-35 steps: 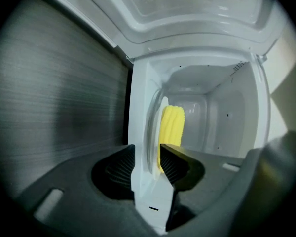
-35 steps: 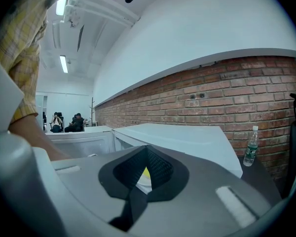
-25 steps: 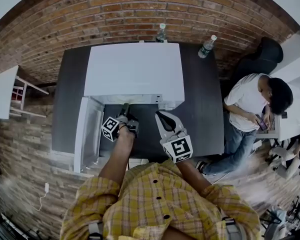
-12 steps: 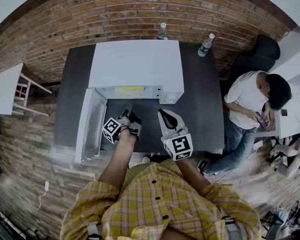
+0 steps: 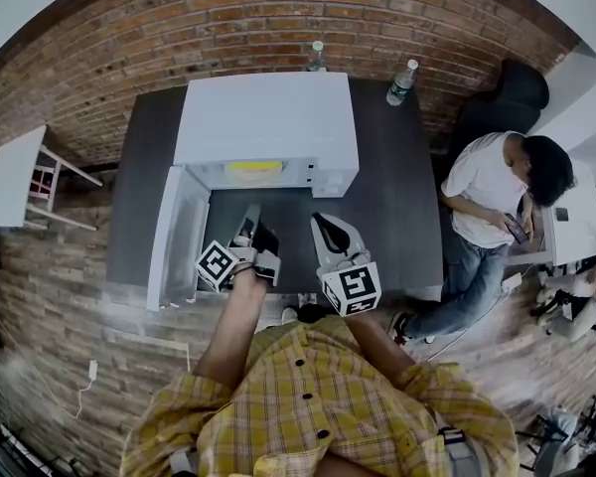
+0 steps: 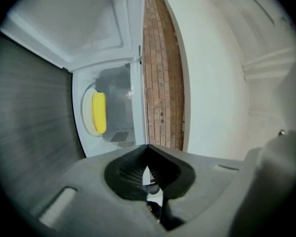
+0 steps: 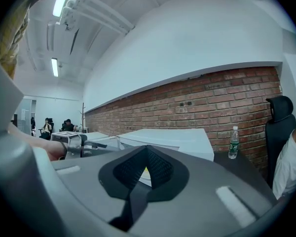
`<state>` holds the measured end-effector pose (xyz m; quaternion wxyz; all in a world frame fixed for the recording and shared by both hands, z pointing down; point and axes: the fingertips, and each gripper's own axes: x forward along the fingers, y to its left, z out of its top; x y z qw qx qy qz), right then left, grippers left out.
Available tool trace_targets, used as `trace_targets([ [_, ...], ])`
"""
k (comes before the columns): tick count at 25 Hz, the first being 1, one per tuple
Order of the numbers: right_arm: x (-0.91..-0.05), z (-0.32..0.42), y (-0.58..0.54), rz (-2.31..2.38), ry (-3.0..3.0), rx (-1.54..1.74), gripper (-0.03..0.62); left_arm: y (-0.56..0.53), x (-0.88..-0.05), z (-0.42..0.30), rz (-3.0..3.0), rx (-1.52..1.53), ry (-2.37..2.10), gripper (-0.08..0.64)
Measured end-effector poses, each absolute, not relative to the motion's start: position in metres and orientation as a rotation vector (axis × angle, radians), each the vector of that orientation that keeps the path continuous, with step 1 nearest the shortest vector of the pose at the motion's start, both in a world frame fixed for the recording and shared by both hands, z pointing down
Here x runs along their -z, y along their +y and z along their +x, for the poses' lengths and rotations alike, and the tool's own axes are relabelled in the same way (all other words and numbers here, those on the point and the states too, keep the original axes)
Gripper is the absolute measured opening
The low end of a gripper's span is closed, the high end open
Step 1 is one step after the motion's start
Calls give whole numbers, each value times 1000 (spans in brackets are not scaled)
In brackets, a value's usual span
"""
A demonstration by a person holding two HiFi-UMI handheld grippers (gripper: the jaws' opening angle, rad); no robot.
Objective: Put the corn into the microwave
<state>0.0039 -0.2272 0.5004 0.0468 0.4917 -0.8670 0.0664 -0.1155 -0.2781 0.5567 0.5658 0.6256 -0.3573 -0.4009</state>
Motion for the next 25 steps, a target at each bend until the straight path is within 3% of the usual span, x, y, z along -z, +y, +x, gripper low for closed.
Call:
trace_targets([
  [4,-495,9,-221,1524,-2655,-215,5,-259,-529,-101,1625,883,-852,-3],
  [8,-492,10,-214,1528,-2665,-226,5,-242,-531,-110,1819,631,-1069,-3],
  [25,-481,16,-196,1562,-2686,-222,5,-197,-478,-75,2356,275,-1283,-3],
])
